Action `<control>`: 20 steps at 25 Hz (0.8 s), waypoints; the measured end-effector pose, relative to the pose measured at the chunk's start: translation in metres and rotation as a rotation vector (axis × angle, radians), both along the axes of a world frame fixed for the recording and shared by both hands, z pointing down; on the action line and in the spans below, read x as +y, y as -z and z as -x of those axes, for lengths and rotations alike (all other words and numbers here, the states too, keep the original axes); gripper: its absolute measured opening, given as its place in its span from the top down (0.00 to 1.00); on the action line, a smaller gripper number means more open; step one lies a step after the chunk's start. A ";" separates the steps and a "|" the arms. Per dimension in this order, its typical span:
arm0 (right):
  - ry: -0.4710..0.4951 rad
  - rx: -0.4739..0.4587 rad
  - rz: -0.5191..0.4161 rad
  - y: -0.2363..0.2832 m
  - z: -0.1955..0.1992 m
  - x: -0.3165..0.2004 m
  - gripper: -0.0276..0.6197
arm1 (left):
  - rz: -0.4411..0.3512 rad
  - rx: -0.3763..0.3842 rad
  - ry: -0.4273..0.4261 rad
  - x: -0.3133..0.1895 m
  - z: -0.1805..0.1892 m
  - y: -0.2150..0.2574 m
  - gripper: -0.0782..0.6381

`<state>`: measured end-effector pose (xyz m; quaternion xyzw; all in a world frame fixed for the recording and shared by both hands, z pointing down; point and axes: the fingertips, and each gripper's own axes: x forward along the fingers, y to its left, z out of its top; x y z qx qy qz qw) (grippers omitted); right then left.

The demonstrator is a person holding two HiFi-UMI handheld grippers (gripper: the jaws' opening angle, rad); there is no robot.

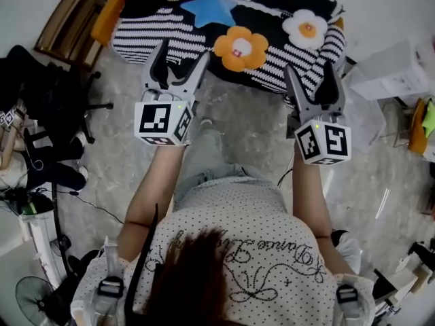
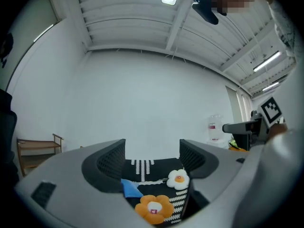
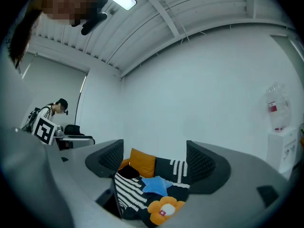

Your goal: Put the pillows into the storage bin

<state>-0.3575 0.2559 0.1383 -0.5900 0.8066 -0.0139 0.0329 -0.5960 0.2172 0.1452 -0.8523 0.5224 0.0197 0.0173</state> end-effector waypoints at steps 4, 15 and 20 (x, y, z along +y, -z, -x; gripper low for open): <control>-0.031 -0.006 -0.006 0.004 0.022 -0.065 0.34 | 0.007 -0.011 -0.049 -0.074 0.014 0.003 0.41; -0.075 -0.031 0.037 -0.016 0.048 -0.194 0.32 | 0.070 -0.043 -0.154 -0.216 0.022 -0.019 0.39; -0.039 -0.044 0.051 -0.026 0.039 -0.263 0.33 | 0.113 -0.027 -0.153 -0.276 0.010 -0.031 0.36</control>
